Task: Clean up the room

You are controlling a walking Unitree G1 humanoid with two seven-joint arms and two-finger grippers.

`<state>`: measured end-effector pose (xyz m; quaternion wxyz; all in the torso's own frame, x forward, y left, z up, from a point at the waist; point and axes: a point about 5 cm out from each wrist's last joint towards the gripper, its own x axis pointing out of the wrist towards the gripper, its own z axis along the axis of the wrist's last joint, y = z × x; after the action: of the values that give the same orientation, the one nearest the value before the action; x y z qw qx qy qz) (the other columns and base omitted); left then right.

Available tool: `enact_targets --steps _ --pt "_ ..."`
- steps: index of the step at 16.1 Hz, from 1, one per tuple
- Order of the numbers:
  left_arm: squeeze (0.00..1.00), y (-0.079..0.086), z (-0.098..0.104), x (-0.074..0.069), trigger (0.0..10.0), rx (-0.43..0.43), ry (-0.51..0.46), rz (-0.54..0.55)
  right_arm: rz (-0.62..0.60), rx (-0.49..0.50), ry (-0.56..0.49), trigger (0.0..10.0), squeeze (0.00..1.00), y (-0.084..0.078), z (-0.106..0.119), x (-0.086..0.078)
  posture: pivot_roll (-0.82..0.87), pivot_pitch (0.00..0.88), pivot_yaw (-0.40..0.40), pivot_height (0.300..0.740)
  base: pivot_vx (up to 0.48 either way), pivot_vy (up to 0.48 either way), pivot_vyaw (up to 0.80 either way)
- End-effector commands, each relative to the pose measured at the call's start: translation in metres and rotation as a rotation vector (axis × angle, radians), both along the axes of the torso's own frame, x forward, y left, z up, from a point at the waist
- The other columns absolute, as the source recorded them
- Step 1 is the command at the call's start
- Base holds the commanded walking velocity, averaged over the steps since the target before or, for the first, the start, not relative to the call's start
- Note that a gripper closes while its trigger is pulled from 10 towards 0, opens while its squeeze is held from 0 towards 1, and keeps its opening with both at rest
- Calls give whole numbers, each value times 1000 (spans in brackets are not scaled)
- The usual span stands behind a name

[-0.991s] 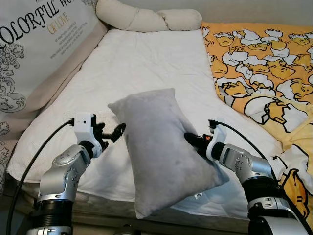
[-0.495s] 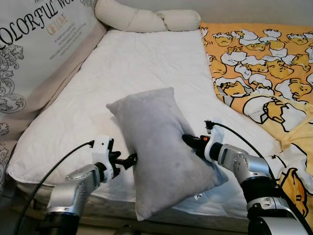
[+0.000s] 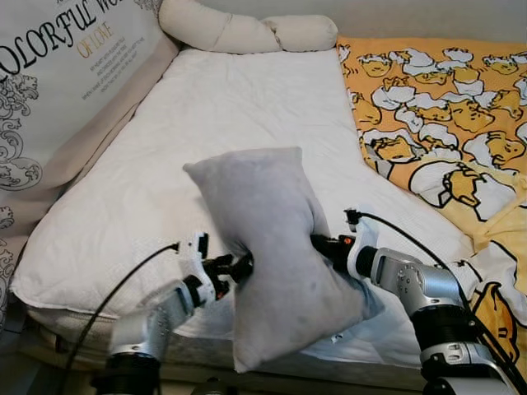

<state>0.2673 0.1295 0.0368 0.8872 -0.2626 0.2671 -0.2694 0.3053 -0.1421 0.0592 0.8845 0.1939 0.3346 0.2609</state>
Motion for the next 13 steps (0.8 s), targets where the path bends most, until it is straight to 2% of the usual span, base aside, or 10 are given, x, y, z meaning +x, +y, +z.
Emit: enact_targets --steps 1,2,4,5,6,7,9,13 --pt "1000 -17 9 6 10000 -49 -43 -37 31 29 36 0 0 12 -2 -5 -1 0 51 740 0 0 0" --pt "1000 -18 12 9 10000 -75 -63 -14 39 30 40 0 0 14 -2 -6 -3 0 50 740 0 0 0" --pt "1000 -17 14 12 10000 -59 -105 -3 48 6 32 0 0 15 -2 -6 0 0 46 740 0 0 0" --pt "816 -20 6 10 0 58 -77 -80 49 -15 54 0 0 16 -5 -7 3 0 44 740 0 0 0" --pt "816 -20 3 8 0 101 -70 -108 49 -20 60 0 0 16 -6 -8 3 0 43 740 0 0 0" --pt "0 -21 0 7 0 113 -62 -129 42 -37 70 0 0 16 -7 -8 2 0 44 740 0 0 0" --pt "0 -18 -4 8 0 170 -34 -124 37 -50 96 0 0 15 -9 -9 2 0 44 740 0 0 0" --pt "0 -18 6 17 0 186 -57 -128 34 -51 78 0 0 15 -7 -6 4 0 38 740 0 0 0"
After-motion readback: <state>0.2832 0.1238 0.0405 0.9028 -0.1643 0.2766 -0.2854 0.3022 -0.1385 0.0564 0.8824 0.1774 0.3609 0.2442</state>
